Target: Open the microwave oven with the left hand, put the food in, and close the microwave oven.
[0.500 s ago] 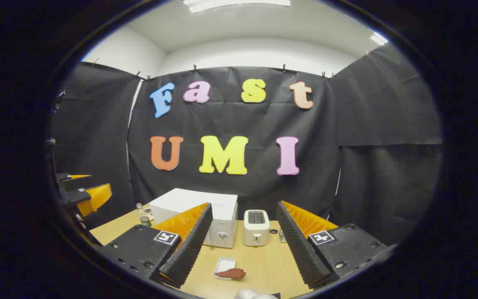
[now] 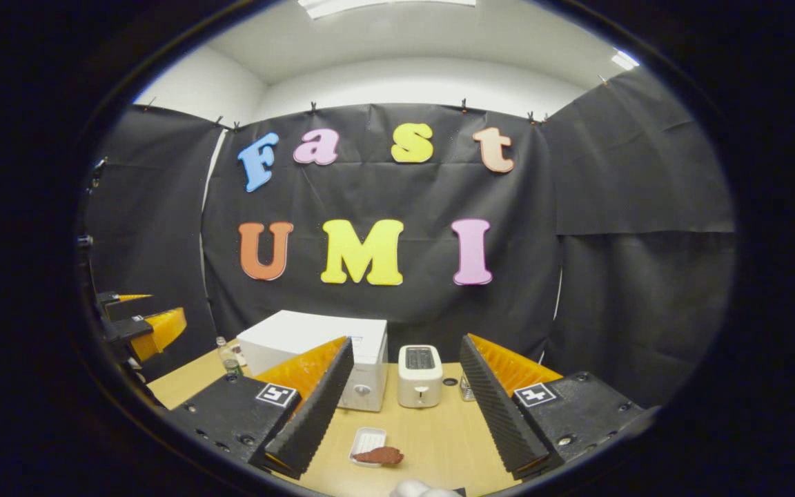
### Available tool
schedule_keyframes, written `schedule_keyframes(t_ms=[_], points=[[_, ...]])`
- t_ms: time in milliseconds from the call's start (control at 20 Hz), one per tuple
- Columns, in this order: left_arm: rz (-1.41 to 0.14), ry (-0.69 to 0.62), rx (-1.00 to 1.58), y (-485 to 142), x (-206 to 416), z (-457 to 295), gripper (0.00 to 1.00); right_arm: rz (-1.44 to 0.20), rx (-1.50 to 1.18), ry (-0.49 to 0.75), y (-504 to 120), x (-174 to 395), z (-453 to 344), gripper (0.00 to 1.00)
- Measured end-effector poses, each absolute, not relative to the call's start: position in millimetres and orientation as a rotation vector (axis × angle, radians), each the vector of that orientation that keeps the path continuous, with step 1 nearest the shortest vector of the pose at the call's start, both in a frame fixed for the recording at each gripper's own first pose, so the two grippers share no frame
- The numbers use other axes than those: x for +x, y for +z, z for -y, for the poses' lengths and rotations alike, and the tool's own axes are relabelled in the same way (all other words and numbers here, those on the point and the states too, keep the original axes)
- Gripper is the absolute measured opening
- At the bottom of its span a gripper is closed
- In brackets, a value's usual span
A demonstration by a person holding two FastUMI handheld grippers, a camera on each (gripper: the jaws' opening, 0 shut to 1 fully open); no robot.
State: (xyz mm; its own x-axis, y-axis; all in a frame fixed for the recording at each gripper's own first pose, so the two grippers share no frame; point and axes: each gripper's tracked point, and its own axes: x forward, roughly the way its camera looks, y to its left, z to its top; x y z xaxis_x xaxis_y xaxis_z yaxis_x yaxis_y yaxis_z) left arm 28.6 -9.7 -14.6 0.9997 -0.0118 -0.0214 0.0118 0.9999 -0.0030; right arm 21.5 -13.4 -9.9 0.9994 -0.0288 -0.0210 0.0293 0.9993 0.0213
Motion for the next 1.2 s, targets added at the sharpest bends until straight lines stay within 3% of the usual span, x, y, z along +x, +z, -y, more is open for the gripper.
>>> schedule_keyframes(t_ms=[300,350,400,550,600,650,1200], points=[[-0.038,-0.029,0.003,-39,52,26,0.95,-0.040,0.025,-0.041,-13,33,22,0.99],[-0.034,-0.036,-0.002,-45,58,32,0.96,-0.040,0.021,-0.048,-13,34,25,0.92],[-0.025,-0.045,-0.004,-53,64,39,0.96,-0.037,0.019,-0.055,-11,34,29,0.99],[-0.046,-0.072,-0.014,-88,84,65,0.95,-0.038,0.011,-0.083,-7,33,43,0.99],[-0.057,-0.089,-0.021,-99,93,78,0.95,-0.037,0.007,-0.091,-5,33,48,0.92],[-0.060,-0.103,-0.029,-112,101,90,0.96,-0.042,-0.001,-0.102,-5,33,53,0.99],[-0.193,-0.149,-0.011,-252,228,177,0.96,-0.153,-0.068,-0.223,-37,25,116,1.00]])
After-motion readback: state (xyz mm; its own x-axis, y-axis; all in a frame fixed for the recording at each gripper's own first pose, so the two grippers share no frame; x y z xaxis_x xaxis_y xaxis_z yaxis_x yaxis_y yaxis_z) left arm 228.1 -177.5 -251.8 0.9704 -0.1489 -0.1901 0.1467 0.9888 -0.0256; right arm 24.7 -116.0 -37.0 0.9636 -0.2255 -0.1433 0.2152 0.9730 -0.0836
